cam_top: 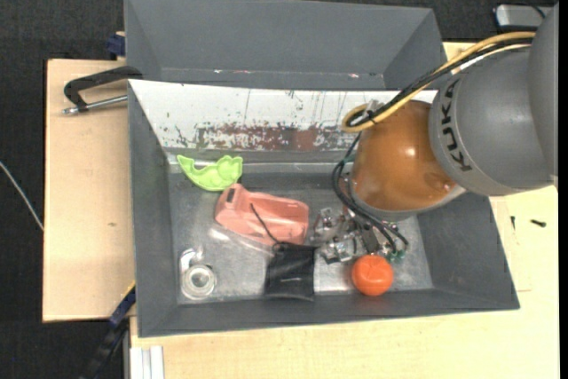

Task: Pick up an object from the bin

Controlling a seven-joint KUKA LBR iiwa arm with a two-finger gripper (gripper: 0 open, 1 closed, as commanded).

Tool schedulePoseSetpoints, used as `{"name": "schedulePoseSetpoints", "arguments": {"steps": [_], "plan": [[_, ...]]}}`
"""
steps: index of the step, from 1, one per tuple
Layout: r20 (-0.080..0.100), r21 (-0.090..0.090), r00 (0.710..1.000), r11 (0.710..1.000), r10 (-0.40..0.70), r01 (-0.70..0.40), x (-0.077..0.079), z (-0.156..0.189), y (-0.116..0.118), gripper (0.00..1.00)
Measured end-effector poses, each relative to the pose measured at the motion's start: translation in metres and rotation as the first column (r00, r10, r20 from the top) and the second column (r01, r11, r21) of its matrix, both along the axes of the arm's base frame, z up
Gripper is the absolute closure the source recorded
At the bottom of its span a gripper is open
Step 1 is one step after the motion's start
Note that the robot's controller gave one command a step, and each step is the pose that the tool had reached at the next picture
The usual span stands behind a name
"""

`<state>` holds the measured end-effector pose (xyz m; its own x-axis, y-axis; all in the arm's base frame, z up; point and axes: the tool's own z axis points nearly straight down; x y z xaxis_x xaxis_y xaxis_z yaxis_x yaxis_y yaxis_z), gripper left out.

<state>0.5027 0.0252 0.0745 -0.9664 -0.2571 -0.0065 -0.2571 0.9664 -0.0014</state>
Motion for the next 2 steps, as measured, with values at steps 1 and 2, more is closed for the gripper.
{"name": "schedulePoseSetpoints", "arguments": {"steps": [1, 2], "plan": [[0.000, 0.000, 1.000, 1.000, 0.000, 0.000, 0.000, 0.000, 0.000, 1.00], [-0.001, 0.001, 1.000, 1.000, -0.012, 0.012, -0.001, 0.136, 0.010, 1.00]]}}
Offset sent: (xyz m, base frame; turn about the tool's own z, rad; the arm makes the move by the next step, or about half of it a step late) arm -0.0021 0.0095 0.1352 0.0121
